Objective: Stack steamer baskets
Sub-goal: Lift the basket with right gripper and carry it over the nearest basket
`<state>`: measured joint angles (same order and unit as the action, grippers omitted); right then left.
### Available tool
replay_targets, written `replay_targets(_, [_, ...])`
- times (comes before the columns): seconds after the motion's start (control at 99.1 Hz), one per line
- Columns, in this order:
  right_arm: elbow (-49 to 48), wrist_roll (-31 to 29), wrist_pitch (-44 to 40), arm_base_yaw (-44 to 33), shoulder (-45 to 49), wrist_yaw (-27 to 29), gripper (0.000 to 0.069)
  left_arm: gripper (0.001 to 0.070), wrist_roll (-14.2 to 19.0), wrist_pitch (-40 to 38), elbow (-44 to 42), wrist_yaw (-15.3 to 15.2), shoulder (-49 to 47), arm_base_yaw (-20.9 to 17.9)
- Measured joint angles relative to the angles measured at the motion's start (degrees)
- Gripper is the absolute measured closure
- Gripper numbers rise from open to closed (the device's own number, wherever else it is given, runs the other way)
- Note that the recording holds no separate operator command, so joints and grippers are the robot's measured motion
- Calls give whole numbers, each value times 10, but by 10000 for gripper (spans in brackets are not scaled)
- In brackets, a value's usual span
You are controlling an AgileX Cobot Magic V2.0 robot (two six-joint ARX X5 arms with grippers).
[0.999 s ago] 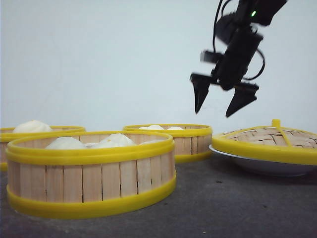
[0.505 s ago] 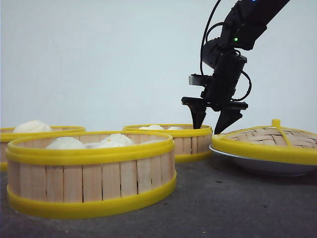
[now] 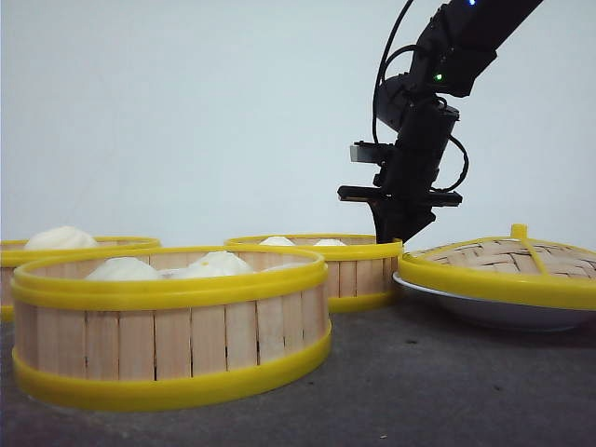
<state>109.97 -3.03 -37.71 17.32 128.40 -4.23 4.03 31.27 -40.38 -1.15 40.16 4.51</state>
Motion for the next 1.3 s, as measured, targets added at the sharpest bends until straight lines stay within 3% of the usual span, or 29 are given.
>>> replay_targets(0.242, [99,1,-82,0,8,2,661,241,0,0,0,0,0,0])
replay_targets(0.575, [299,48,-296,6,6,-1,661,241,0,0,0,0,0,0])
replay_targets(0.757, [301,62,-391,15,-14,-7,661,241,-11,0,0,0,0,0])
replay_targets(1.12, [294,71,-397,44,-88,-15,661,241,-17,18,0,0,0,0])
replay_targets(1.302, [169,71,-397,56,-206,-20,662,241,-17,14,0,0,0,0])
